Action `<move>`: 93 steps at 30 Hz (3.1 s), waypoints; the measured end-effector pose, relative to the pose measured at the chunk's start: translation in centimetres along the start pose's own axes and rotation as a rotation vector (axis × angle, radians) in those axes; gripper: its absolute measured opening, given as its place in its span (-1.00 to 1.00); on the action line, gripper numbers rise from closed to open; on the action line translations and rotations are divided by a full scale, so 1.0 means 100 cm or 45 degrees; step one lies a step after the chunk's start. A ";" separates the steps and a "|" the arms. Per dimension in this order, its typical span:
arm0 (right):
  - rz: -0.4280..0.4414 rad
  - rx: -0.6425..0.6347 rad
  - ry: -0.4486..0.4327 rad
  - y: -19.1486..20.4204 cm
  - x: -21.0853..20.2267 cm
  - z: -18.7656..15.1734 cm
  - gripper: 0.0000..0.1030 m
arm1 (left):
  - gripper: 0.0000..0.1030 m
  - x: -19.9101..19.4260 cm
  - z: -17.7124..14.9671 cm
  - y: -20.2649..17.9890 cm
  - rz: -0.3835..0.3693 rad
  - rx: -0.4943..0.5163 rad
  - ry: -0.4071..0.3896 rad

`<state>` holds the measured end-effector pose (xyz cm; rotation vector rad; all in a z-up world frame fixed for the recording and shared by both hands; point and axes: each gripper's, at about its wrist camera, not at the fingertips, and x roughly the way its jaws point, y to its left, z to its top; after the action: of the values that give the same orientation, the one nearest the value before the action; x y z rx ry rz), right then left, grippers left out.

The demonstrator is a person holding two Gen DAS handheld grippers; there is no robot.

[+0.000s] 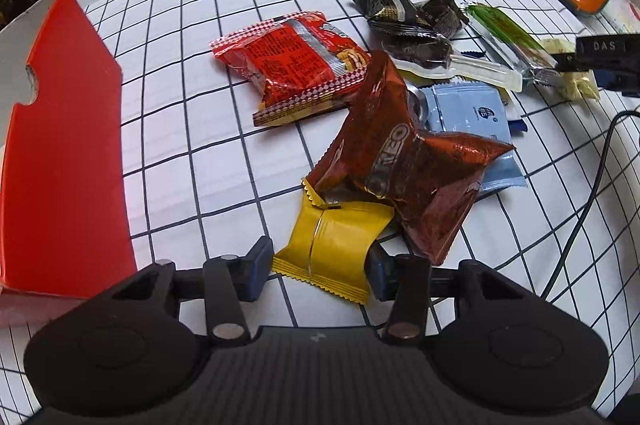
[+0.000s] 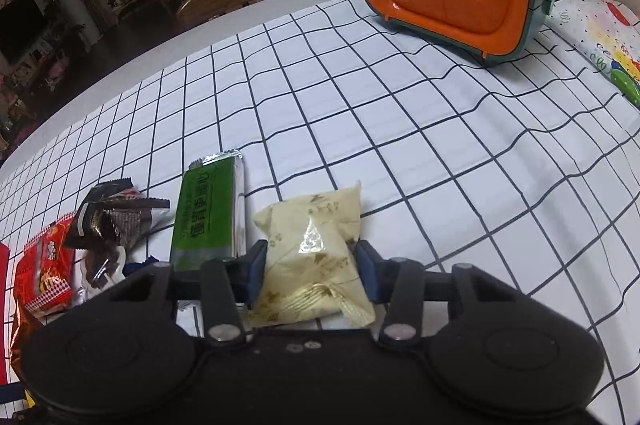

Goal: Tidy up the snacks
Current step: 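Grasp the yellow wrapper with the left tool while the right tool grasps the cream pastry pack, then carry both snacks into the red box and open both tools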

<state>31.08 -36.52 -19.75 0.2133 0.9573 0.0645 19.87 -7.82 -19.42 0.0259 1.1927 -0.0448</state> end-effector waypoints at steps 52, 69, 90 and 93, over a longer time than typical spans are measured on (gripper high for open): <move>0.530 -0.464 -0.082 0.220 -0.169 -0.068 -0.32 | -0.34 -0.168 -0.045 0.132 0.013 -0.304 -0.310; 0.547 -0.744 -0.050 0.389 -0.126 -0.094 -0.32 | -0.33 -0.149 -0.034 0.266 0.188 -0.328 -0.243; 0.356 -0.913 0.164 0.455 -0.051 -0.136 -0.31 | -0.33 -0.079 -0.028 0.285 0.256 -0.102 -0.022; 0.344 -0.921 0.176 0.455 -0.049 -0.139 -0.30 | -0.33 -0.076 -0.031 0.283 0.247 -0.095 -0.002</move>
<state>18.74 9.34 -14.06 -0.3363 0.9802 0.6686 15.62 20.71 -13.62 0.0759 1.1851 0.1700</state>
